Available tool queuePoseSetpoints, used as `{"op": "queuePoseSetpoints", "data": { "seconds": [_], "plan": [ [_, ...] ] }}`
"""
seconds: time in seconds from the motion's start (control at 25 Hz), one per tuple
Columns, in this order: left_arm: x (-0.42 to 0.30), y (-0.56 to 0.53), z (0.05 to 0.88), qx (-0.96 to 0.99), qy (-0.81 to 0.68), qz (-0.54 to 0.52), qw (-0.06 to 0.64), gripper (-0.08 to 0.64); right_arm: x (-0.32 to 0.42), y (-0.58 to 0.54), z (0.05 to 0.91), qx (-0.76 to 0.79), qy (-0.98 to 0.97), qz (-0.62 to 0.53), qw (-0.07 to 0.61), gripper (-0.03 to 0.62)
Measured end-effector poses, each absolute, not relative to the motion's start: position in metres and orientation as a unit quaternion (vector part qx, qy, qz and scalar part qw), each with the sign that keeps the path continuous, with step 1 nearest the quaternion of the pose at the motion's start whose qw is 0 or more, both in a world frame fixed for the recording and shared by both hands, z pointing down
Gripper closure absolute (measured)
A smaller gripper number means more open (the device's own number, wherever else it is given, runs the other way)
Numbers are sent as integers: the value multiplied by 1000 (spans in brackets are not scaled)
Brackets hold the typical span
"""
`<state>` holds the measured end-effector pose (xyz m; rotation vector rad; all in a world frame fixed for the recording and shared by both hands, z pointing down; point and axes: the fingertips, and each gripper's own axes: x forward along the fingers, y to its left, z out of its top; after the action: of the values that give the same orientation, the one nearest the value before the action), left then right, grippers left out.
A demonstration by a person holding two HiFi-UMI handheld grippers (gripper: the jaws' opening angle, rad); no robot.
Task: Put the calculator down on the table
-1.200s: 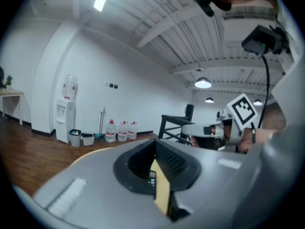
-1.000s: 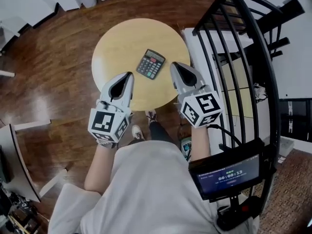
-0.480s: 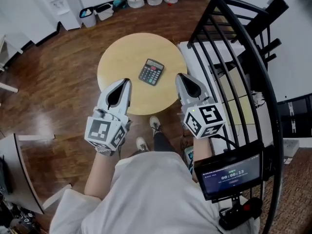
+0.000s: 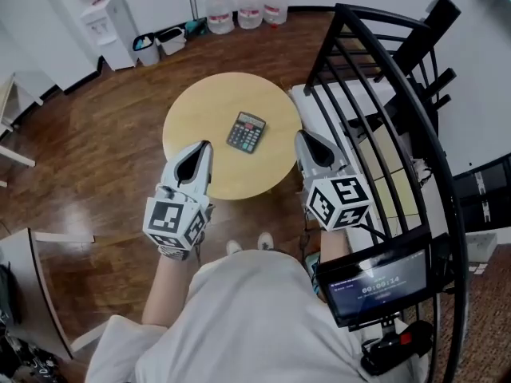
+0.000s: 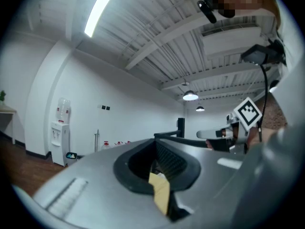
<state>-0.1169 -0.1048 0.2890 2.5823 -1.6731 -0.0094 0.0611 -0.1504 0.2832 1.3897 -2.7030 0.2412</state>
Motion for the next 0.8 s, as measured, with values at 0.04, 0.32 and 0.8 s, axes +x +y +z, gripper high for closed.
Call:
{"op": "queuePoseSetpoints", "data": {
  "seconds": [0.04,0.32,0.8],
  "plan": [
    [-110,-106,288,841,-540,-2,29,555,64,-152,281,454,-886,80,46,590],
    [-77,-116,280,849,-529,15,-9,555,78,-162,266,448,-891,64,26,590],
    [-75,-125,282,840,-543,22,-6,555,76,-163,271,436,-897,66,31,590]
  ]
}}
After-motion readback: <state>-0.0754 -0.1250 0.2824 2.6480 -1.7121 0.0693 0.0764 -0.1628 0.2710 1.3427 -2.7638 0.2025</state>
